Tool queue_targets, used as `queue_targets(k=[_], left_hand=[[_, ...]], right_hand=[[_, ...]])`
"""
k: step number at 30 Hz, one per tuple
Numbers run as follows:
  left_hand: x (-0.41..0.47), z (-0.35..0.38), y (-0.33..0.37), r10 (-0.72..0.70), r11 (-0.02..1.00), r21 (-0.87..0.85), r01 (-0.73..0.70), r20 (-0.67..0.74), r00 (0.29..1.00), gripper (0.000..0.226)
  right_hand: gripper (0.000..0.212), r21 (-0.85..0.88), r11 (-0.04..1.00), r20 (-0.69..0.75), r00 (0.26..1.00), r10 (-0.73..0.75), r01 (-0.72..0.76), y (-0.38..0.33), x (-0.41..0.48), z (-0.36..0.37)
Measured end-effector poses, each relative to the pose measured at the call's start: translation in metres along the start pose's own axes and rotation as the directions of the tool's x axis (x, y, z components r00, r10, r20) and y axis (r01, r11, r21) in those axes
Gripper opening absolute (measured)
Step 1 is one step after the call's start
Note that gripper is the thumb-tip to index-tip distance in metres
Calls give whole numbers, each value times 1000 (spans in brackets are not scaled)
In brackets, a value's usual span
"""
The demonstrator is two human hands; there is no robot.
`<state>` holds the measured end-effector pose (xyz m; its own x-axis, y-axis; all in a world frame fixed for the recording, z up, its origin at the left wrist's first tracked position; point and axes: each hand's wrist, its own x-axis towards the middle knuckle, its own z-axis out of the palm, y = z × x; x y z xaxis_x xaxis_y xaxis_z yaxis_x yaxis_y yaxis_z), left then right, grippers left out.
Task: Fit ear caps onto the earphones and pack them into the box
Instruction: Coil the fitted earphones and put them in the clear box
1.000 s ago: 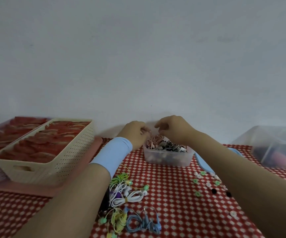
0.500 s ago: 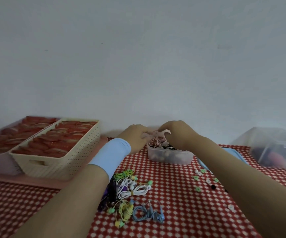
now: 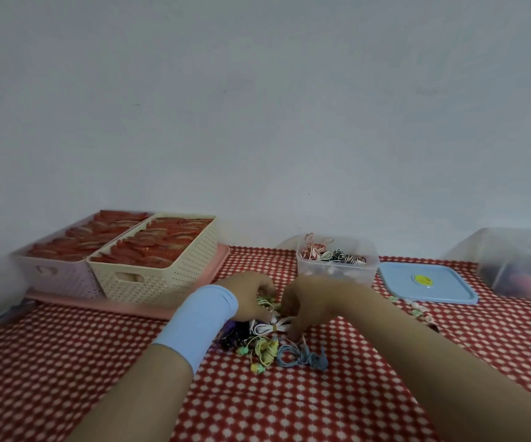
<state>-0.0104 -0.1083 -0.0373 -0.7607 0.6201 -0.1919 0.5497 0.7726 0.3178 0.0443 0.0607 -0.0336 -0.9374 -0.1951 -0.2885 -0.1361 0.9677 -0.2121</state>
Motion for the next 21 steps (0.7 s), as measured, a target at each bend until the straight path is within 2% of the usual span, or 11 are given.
queue_targets(k=[3, 5, 7, 9, 11, 13, 16, 19, 21], left_hand=[[-2, 1, 1, 15, 999, 34, -13, -69, 998, 42], [-2, 0, 8, 33, 999, 26, -30, -145, 989, 30], [-2, -2, 18, 65, 995, -67, -79, -195, 979, 22], [-5, -5, 28, 97, 974, -183, -131, -184, 978, 21], [-7, -7, 37, 118, 948, -272, -164, -178, 977, 23], [-4, -9, 46, 114, 924, -331, -191, -239, 964, 19], [6, -11, 64, 90, 882, -407, -236, -346, 934, 16], [14, -10, 83, 86, 764, -604, -229, -255, 963, 22], [23, -6, 95, 101, 735, -639, -226, -227, 969, 27]], right_hand=[[34, 23, 1000, -94, 996, -1, 4, 4, -3, 7], [32, 53, 999, -179, 984, 18, -9, 9, -7, 5], [26, 143, 990, -265, 964, 32, 6, 17, -13, 0], [19, 255, 966, -320, 946, 45, 40, 26, -21, -6], [23, 356, 933, -358, 930, 81, 56, 38, -31, -11], [29, 465, 881, -413, 902, 125, 91, 48, -39, -14], [28, 683, 706, -436, 879, 191, 185, 57, -56, -16], [34, 782, 583, -425, 873, 239, 221, 69, -70, -15], [36, 807, 546, -418, 869, 264, 223, 80, -76, -13]])
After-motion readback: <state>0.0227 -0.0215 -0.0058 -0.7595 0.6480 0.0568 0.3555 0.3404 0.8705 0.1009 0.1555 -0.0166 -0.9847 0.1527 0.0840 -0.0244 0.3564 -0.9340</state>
